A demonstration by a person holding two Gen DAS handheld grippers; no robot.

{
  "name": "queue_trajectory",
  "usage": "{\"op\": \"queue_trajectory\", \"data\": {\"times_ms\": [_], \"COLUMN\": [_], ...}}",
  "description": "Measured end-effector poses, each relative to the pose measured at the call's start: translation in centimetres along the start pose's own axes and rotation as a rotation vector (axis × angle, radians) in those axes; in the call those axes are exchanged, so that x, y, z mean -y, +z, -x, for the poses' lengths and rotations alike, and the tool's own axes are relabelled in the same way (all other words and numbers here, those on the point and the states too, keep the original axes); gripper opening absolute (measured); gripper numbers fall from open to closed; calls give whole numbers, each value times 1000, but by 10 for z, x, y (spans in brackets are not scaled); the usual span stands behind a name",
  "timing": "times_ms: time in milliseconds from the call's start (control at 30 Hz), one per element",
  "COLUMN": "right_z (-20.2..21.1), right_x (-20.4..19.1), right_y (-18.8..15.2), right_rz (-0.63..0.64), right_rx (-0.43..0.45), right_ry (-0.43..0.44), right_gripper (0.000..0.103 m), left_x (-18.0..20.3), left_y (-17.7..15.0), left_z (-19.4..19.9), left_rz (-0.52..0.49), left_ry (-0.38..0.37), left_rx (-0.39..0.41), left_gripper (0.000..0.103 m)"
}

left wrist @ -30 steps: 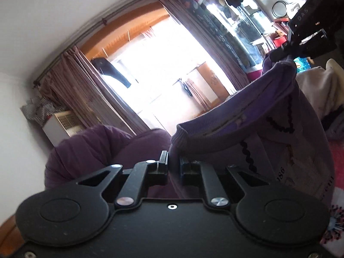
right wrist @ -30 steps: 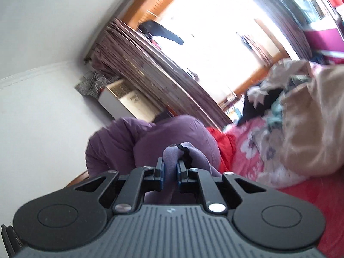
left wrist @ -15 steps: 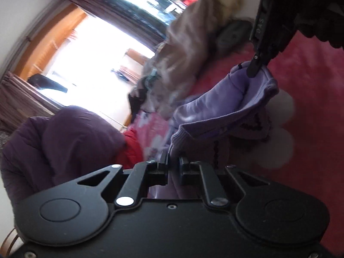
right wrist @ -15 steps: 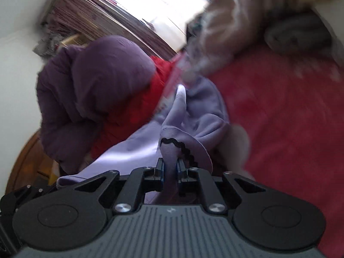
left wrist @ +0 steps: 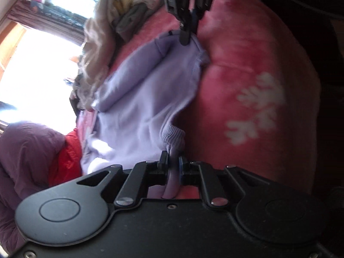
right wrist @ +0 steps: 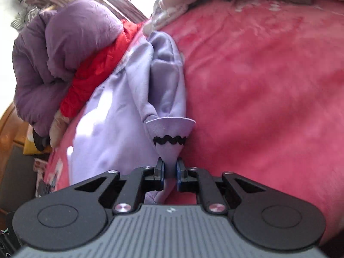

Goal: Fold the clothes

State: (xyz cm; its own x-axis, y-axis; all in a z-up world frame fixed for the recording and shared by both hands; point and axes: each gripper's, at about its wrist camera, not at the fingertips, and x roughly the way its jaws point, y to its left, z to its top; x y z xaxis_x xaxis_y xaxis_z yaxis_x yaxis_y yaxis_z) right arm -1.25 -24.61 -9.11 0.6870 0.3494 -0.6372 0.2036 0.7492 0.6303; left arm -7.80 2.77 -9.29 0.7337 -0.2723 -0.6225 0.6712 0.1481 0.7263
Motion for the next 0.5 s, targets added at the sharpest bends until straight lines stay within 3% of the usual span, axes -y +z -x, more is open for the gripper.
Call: {"op": "queue_trajectory", "data": {"times_ms": [167,200,267,367,500], "right_z": [3,5,11,26,42], "right_x": [6,4,0,-4,-21], "right_y": [-5,-5,-5,-6,-2], "right_rz": [6,15,33,61,198], "right_rx": [-41,-45,-52,-25,97], "right_ry": [-37,-47,-71,-92,-138], "right_gripper": [13,18,29,34,36], "left_x": [8,4,-8,-38,-82], "left_y": [-2,-1,-1,-8,-16], "left_z": [-2,-1,2,13,28], "left_rz": [21,36,76,236,530], "left_ry": [-46,-60,-99,-148,-161], "left_rx": [-28,-33,-42,-30,79], "left_gripper": [6,7,19,38,38]}}
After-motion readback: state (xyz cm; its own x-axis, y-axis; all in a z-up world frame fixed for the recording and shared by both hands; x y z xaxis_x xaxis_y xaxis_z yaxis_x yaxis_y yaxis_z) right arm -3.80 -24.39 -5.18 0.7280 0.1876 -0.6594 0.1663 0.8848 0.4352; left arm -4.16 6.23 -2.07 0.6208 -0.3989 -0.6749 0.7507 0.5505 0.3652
